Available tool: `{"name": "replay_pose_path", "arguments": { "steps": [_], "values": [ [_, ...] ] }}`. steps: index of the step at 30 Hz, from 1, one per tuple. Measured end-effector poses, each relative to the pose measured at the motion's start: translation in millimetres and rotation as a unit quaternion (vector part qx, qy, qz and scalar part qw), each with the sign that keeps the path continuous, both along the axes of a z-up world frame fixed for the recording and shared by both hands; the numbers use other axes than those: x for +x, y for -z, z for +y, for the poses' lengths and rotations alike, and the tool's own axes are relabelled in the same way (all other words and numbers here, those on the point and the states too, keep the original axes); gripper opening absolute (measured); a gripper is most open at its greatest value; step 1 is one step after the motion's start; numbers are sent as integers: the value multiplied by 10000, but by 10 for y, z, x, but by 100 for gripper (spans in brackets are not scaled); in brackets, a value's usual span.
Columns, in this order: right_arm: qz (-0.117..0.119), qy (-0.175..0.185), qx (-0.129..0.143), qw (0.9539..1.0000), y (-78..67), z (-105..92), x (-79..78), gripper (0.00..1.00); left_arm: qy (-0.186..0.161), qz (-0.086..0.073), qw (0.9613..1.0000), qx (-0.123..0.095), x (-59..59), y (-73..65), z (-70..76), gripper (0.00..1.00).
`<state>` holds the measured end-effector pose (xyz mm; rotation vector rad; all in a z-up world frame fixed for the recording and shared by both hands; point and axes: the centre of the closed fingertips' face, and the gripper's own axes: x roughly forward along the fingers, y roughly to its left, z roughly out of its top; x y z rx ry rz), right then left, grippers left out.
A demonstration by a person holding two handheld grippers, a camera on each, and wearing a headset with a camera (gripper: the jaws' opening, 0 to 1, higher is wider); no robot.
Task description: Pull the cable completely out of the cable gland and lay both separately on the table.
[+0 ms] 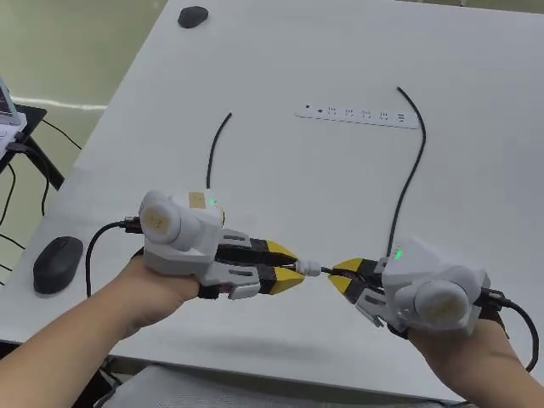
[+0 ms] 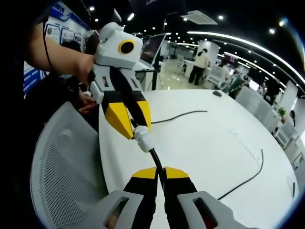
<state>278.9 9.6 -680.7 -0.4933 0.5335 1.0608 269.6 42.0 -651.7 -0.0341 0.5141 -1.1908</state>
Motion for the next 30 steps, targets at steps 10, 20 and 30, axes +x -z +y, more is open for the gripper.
{"name": "replay_pose_path", "arguments": {
  "steps": [10, 20, 30],
  "values": [
    [368, 504, 9, 9981, 148, -174, 65, 0, -54, 31, 9999, -84, -14, -9, 15, 14],
    [977, 1324, -9, 9864, 411, -437, 147, 0, -34, 69, 9999, -106, -37, 17, -30, 14],
    [1263, 1528, 51, 9801, 503, -508, 130, 0, -98, 121, 9998, -143, -37, 35, -56, 14]
  ]
}}
